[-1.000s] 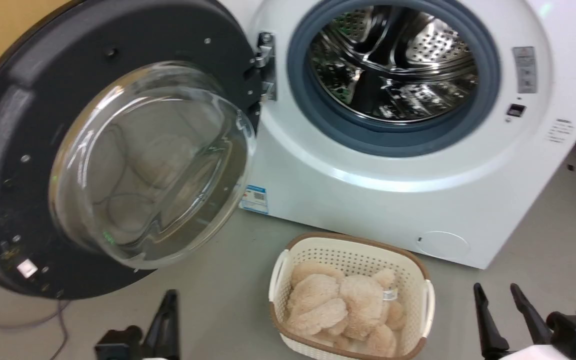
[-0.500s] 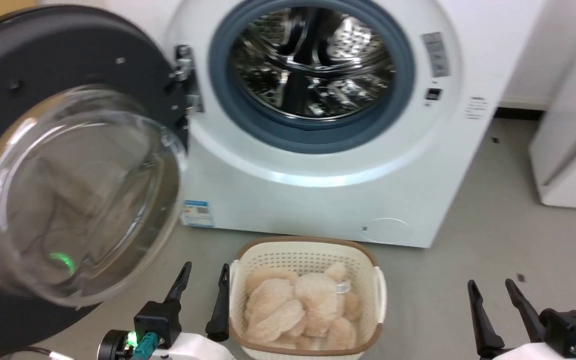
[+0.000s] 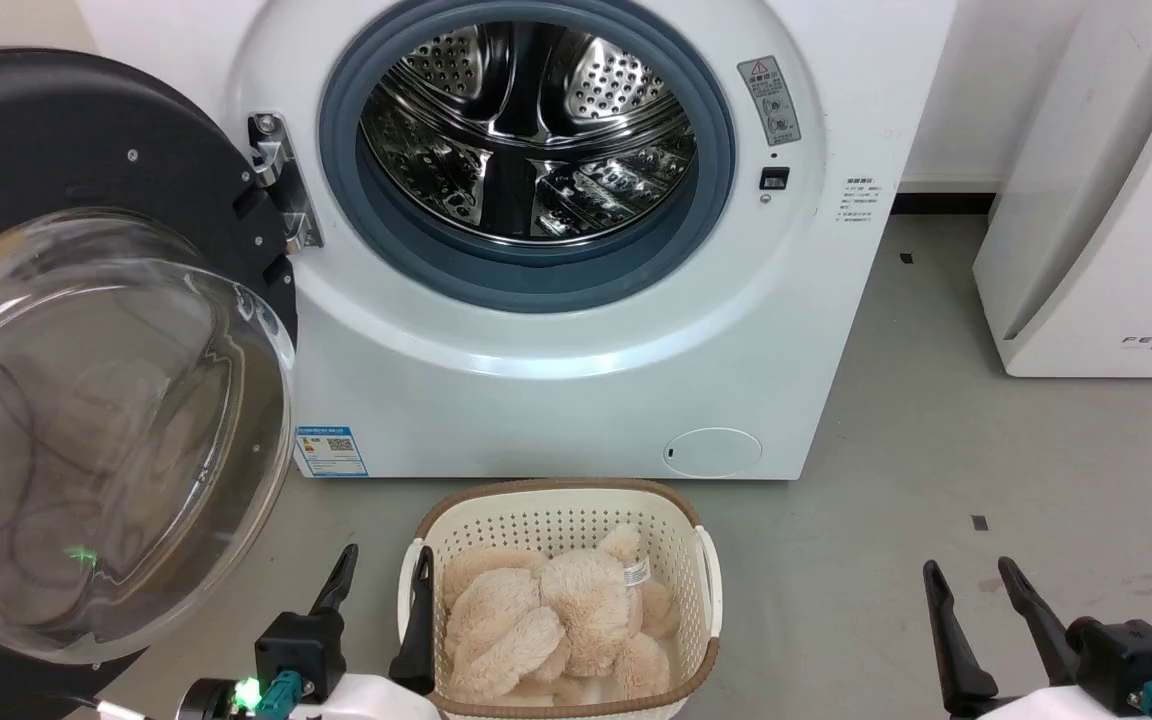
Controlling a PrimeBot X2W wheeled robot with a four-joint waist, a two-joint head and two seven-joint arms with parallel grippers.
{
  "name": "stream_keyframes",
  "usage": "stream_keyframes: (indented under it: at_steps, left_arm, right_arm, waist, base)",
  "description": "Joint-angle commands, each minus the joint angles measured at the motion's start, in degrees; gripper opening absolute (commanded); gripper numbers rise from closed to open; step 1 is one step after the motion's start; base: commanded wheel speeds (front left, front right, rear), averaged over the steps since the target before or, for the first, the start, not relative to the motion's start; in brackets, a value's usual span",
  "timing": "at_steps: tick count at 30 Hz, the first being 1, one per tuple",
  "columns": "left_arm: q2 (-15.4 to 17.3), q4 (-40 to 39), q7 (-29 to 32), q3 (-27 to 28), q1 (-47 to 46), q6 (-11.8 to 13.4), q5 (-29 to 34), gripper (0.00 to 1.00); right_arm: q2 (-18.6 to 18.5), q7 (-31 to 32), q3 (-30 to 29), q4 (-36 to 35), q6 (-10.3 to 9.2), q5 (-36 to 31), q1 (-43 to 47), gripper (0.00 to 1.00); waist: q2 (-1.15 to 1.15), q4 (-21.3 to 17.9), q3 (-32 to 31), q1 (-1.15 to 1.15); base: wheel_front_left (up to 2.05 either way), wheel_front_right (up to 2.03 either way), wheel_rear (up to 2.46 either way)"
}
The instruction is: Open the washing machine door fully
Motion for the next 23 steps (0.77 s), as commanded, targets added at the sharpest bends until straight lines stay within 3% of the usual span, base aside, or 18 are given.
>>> stream_keyframes:
  at_steps: [1,6,7,23]
  left_arm:
    - [0.18,0.31,-0.39,0.18,-0.4,0.21,-0.18,1.0]
    - [0.15,0.89,-0.33,-0.19,-0.61,0.2,-0.41,1.0]
    - [0.04,0.88,-0.05,-0.34,-0.01,0.0,-0.21,0.0]
    - [-0.51,-0.73,1.5,1.18,0.16,-0.75,1.37,0.0]
  right_arm:
    - [0.15,-0.5,0.09,0.07,0.03,0.13,0.15,1.0]
    - [0.15,-0.69,0.11,0.48,0.03,0.42,0.08,1.0]
    - [0.0,-0.41,0.02,0.54,0.0,0.13,0.0,0.0]
    - [0.02,0.21,0.27,0.03,0.0,-0.94,-0.64,0.0]
  waist:
    - [0.0,0.06,-0.07,0.0]
    - [0.0,0.37,-0.36,0.0]
    - [0.0,0.37,-0.38,0.0]
    - [0.0,0.33,-0.33,0.0]
  base:
    - [0.0,0.0,0.0]
    - [0.0,0.0,0.0]
    - [0.0,0.0,0.0]
    - [0.0,0.0,0.0]
